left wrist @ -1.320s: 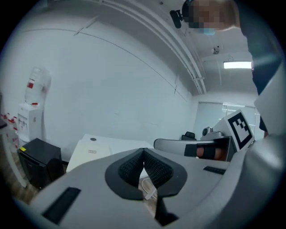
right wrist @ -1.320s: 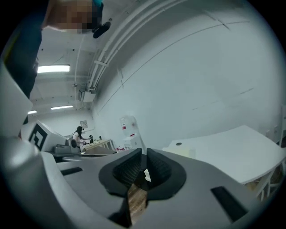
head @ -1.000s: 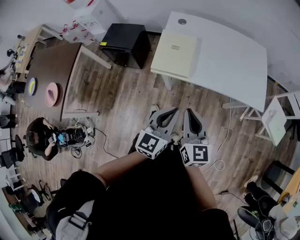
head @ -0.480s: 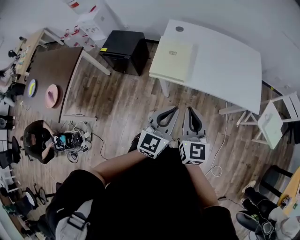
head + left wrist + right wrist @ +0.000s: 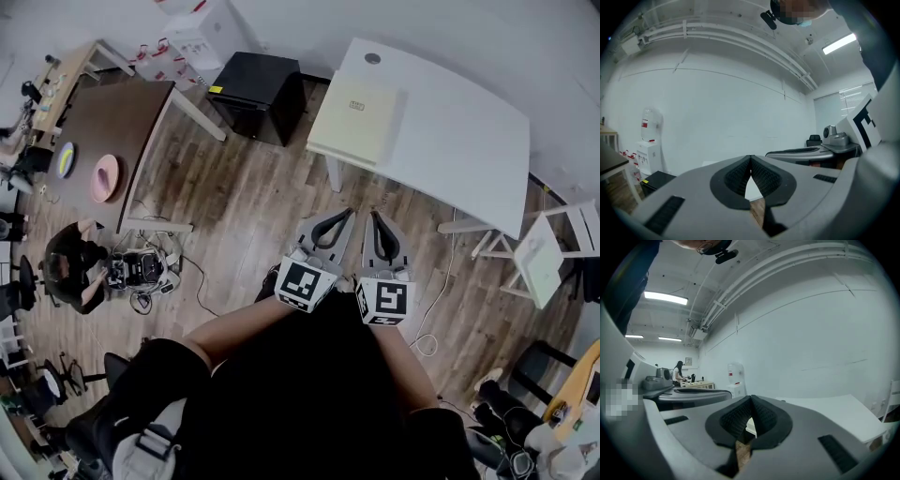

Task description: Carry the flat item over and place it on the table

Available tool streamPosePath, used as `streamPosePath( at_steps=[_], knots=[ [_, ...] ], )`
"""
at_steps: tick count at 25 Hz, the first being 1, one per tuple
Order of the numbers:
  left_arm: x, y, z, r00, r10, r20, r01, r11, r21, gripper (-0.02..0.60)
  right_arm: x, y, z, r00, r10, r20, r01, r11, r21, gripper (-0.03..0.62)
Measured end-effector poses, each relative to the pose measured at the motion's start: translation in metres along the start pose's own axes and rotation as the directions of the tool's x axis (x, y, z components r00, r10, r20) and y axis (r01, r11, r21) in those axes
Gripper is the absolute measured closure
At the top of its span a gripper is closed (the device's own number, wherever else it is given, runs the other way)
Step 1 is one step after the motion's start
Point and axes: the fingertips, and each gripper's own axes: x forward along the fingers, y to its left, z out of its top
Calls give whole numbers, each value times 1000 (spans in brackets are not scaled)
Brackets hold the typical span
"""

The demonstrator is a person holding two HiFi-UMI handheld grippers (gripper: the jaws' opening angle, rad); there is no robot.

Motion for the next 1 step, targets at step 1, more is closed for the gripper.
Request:
streamPosePath(
  at_steps=[1],
  knots=[
    [0,2,0,1000,3,-1,-3,1000,-3,568,2,2,-1,1000,4,-4,-4,1000,-1,562]
  ],
)
